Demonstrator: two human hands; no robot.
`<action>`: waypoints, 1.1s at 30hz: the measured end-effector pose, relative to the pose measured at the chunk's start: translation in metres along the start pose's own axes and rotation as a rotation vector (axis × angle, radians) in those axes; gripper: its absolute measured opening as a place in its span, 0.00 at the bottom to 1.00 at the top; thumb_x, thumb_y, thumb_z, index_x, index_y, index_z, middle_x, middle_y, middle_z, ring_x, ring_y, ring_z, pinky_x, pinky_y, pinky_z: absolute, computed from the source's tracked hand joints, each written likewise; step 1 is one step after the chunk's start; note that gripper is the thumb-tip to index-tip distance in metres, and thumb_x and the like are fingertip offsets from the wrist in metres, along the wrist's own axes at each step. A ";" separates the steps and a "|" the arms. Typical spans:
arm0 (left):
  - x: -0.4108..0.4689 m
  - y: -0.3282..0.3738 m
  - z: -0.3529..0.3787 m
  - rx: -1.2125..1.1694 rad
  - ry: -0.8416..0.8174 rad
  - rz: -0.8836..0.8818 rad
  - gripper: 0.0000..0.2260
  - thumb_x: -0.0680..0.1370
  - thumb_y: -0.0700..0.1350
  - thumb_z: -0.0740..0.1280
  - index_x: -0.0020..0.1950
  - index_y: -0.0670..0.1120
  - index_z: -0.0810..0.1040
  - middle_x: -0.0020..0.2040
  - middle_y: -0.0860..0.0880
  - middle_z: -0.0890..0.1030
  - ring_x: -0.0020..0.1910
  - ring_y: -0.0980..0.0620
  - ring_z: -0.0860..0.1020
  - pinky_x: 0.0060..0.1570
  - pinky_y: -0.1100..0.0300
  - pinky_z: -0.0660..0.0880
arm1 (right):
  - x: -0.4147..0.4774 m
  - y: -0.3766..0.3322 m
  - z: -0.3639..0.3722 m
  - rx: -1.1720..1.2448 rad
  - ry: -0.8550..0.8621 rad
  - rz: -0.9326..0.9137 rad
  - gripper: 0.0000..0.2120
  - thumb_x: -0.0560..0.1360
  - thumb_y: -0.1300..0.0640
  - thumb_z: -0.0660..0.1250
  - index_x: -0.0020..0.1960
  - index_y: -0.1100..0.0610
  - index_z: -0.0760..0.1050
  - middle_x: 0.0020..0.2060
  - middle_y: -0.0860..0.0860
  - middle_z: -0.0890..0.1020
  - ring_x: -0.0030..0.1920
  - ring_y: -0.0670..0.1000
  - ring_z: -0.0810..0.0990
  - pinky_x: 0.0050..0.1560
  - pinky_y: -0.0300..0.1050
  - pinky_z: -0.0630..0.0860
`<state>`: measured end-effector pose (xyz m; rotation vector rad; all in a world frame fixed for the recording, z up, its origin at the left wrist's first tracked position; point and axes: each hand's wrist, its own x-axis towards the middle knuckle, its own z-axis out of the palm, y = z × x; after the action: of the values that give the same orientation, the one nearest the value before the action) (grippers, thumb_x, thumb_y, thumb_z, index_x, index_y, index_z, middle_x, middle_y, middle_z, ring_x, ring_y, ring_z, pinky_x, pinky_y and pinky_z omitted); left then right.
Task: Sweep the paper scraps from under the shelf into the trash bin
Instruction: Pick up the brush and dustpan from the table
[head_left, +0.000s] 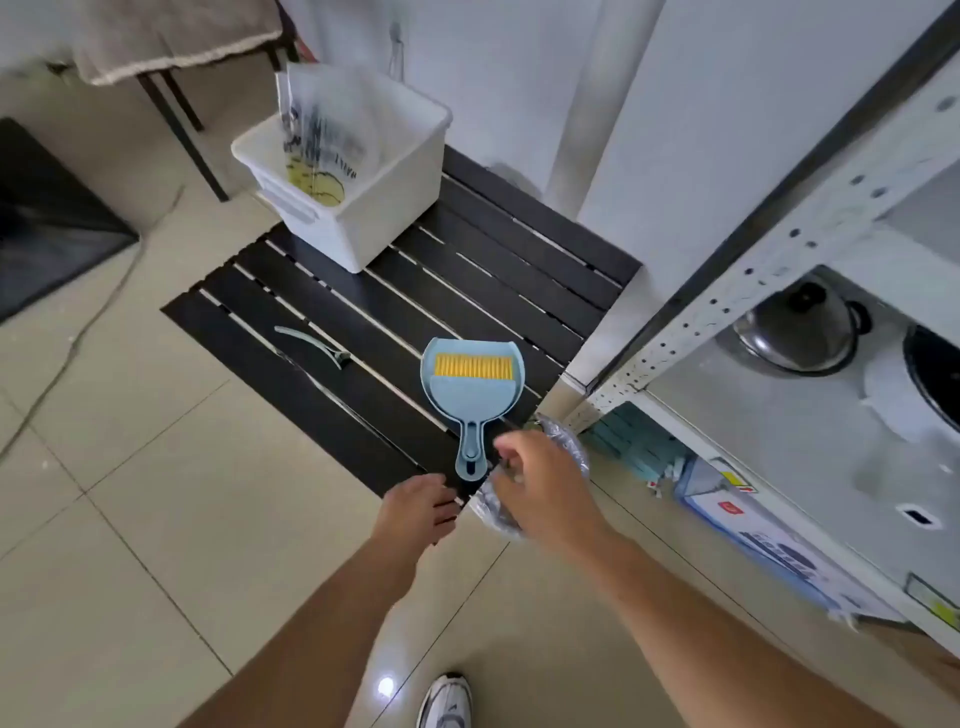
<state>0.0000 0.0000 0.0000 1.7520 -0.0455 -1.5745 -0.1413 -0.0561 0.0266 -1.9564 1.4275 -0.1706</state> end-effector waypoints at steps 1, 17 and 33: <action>0.006 -0.001 0.004 -0.027 -0.004 -0.023 0.09 0.80 0.40 0.62 0.53 0.40 0.80 0.48 0.43 0.84 0.48 0.44 0.83 0.48 0.54 0.80 | 0.011 -0.001 0.003 -0.078 0.046 -0.056 0.14 0.74 0.54 0.67 0.59 0.54 0.74 0.51 0.48 0.80 0.51 0.47 0.78 0.50 0.38 0.74; 0.028 -0.002 0.011 -0.388 -0.182 -0.036 0.14 0.82 0.37 0.56 0.57 0.34 0.80 0.50 0.37 0.83 0.50 0.44 0.80 0.57 0.50 0.79 | 0.066 -0.012 0.023 -0.498 -0.132 -0.290 0.17 0.69 0.59 0.71 0.55 0.58 0.72 0.53 0.55 0.74 0.51 0.55 0.74 0.48 0.48 0.76; 0.022 -0.002 0.015 -0.321 -0.146 0.014 0.13 0.80 0.34 0.58 0.55 0.32 0.81 0.50 0.35 0.83 0.49 0.43 0.82 0.59 0.46 0.78 | 0.037 -0.011 0.023 -0.526 0.254 -0.422 0.06 0.69 0.60 0.68 0.44 0.62 0.77 0.42 0.56 0.80 0.44 0.56 0.78 0.34 0.47 0.80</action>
<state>-0.0088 -0.0169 -0.0185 1.3855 0.1180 -1.5986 -0.1073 -0.0767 0.0054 -2.7459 1.2791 -0.2617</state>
